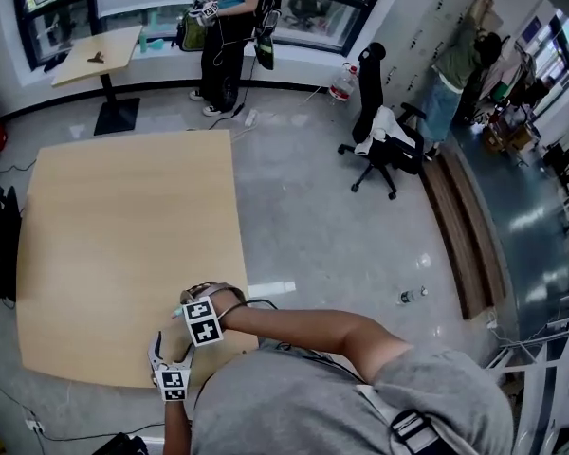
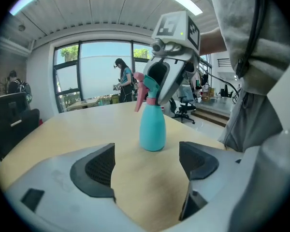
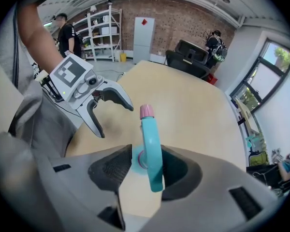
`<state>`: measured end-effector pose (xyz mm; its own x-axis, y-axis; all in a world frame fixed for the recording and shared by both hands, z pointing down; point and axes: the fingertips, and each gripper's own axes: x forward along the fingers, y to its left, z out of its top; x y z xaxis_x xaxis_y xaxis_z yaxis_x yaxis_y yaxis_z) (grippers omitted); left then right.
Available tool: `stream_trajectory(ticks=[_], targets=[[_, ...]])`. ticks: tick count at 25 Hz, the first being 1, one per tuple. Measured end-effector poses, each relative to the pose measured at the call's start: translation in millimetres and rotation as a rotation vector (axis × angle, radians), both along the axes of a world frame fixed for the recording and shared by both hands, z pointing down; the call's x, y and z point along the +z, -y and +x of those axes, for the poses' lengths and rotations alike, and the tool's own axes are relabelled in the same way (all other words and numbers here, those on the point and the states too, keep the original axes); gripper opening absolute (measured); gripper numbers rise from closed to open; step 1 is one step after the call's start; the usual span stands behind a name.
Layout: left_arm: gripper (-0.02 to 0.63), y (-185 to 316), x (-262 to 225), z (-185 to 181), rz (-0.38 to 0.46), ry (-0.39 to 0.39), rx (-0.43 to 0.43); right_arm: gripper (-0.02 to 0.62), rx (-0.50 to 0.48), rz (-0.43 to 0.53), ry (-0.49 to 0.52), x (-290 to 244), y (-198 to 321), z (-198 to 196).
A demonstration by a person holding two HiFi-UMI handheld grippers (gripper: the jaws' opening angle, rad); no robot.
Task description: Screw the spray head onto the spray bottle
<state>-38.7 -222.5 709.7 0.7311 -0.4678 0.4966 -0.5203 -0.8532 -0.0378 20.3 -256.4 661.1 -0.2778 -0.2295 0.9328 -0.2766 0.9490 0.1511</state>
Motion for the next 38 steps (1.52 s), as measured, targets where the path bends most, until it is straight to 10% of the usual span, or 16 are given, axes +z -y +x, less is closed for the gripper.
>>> stream_trajectory(ticks=[7, 15, 28, 30, 34, 38], targets=[[0.333, -9, -39, -29, 0.062, 0.011, -0.102, 0.198, 0.094, 0.06, 0.175, -37, -23, 10], [0.03, 1, -103, -75, 0.096, -0.096, -0.336, 0.202, 0.188, 0.135, 0.33, -78, -29, 17], [0.005, -28, -241, -45, 0.2, -0.334, -0.471, 0.197, 0.433, 0.372, 0.677, -205, -42, 128], [0.005, -23, -268, -52, 0.209, -0.393, -0.468, 0.082, 0.466, 0.434, 0.777, -244, -42, 127], [0.005, -38, -305, -61, 0.218, -0.478, -0.458, 0.006, 0.429, 0.468, 0.943, -294, -66, 105], [0.005, -99, -344, 6, 0.263, -0.486, -0.384, 0.006, 0.362, 0.482, 1.059, -341, -140, 146]])
